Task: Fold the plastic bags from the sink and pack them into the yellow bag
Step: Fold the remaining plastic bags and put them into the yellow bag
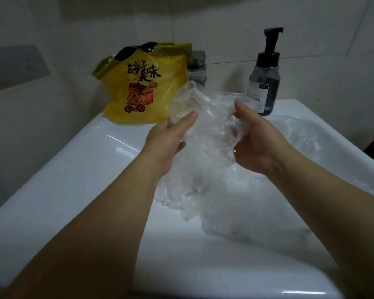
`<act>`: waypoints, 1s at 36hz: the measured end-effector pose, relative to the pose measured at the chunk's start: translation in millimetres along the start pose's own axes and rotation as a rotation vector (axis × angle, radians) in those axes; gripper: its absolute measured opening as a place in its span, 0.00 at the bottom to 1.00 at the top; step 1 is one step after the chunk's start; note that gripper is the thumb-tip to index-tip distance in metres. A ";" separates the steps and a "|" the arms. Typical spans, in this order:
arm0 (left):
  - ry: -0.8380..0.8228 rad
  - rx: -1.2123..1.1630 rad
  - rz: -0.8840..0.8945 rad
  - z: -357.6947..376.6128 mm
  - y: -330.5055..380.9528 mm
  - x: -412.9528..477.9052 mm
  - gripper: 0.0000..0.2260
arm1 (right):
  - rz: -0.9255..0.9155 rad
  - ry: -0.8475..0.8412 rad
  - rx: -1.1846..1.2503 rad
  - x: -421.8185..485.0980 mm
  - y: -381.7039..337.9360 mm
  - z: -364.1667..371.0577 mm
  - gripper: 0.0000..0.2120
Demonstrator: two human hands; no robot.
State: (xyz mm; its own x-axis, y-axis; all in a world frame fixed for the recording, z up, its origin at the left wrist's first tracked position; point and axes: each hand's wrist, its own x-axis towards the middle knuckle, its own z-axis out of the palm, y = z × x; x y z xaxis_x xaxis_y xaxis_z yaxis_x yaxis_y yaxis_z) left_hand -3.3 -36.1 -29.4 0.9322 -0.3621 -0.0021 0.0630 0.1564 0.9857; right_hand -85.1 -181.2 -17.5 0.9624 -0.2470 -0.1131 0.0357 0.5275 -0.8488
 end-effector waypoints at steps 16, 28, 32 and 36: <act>-0.112 -0.090 -0.057 1.3 -0.1 2.0 0.31 | 0.089 0.074 0.050 4.9 2.1 -2.6 0.19; 0.046 0.328 -0.128 -10.8 -7.3 5.0 0.04 | -0.044 0.172 0.205 2.3 -5.7 -7.8 0.22; 0.037 0.439 -0.144 -10.4 -11.2 4.7 0.12 | -0.148 0.238 0.036 6.4 -0.9 -8.8 0.30; -0.001 0.558 -0.148 -9.2 -11.4 2.0 0.33 | -0.210 0.236 -0.133 4.9 2.0 -7.5 0.29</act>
State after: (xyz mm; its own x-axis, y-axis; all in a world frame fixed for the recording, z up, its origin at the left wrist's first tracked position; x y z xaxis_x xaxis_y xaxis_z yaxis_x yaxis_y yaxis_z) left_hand 1.1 -30.2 -42.1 0.9273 -0.3443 -0.1466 -0.0054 -0.4038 0.9148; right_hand -82.3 -187.5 -23.6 0.8485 -0.5283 -0.0313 0.1764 0.3380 -0.9245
